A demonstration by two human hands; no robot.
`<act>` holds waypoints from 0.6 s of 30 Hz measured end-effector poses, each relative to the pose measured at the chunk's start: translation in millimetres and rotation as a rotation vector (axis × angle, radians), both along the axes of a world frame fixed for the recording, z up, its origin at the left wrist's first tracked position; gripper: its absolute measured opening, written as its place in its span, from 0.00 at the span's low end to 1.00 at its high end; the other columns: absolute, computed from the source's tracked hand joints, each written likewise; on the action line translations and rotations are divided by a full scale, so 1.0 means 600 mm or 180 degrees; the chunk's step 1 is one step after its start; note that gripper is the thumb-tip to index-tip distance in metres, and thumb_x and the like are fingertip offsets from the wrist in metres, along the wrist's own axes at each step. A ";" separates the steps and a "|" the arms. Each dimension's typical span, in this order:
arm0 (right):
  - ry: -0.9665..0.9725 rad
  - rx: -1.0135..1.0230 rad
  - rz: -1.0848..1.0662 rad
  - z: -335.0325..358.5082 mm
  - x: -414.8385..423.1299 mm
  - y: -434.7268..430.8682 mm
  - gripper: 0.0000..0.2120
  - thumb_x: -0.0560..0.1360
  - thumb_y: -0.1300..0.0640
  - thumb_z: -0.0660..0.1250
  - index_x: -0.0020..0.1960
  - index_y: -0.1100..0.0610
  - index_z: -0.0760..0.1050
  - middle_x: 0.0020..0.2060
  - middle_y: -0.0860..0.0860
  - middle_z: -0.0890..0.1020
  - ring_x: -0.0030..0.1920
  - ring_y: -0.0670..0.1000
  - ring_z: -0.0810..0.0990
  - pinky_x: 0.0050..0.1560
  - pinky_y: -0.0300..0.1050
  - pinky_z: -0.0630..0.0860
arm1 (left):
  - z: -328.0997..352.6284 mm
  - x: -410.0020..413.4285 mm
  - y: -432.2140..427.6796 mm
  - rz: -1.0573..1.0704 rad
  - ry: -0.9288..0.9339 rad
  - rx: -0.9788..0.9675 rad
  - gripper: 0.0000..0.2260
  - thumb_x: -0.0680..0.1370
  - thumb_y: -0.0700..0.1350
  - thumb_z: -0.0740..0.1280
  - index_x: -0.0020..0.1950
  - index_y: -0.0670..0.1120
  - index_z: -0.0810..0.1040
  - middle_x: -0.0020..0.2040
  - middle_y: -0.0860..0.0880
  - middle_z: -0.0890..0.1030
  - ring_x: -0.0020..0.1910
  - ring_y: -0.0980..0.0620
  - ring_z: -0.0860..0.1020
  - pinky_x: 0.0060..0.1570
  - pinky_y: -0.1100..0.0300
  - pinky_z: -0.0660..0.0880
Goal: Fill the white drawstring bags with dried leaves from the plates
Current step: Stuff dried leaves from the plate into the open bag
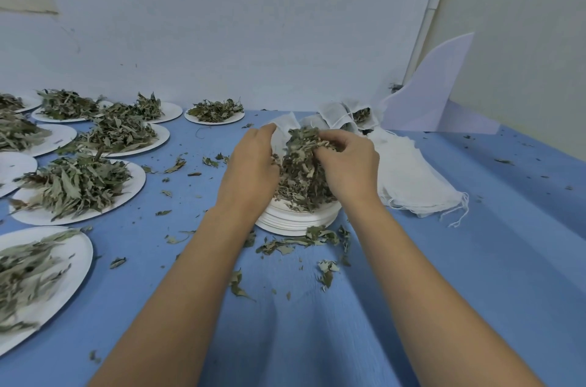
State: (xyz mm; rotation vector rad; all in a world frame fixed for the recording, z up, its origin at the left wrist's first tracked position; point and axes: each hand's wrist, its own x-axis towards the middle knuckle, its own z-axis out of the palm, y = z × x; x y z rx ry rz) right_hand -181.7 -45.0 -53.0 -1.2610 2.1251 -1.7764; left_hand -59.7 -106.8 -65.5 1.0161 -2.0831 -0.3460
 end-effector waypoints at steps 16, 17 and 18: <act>0.0497 0.0139 0.0876 -0.005 0.056 0.004 0.13 0.71 0.59 0.65 0.52 0.51 0.82 0.46 0.45 0.84 0.45 0.40 0.76 0.41 0.22 0.67 | -0.005 -0.005 0.009 0.0012 -0.0038 -0.0137 0.21 0.74 0.34 0.62 0.68 0.41 0.69 0.53 0.42 0.74 0.52 0.42 0.74 0.46 0.53 0.70; 0.0388 0.0146 0.0930 -0.006 0.055 0.003 0.12 0.72 0.57 0.66 0.54 0.50 0.81 0.48 0.44 0.84 0.44 0.39 0.76 0.41 0.22 0.67 | -0.006 -0.005 0.010 0.0008 -0.0027 -0.0134 0.22 0.74 0.33 0.62 0.69 0.41 0.68 0.54 0.41 0.74 0.53 0.41 0.74 0.47 0.53 0.70; 0.0334 0.0144 0.0950 -0.007 0.054 0.002 0.13 0.73 0.55 0.67 0.57 0.49 0.80 0.51 0.43 0.83 0.44 0.37 0.76 0.42 0.21 0.67 | -0.006 -0.006 0.010 0.0021 -0.0012 -0.0129 0.24 0.74 0.32 0.62 0.70 0.41 0.67 0.56 0.41 0.74 0.55 0.41 0.74 0.49 0.53 0.70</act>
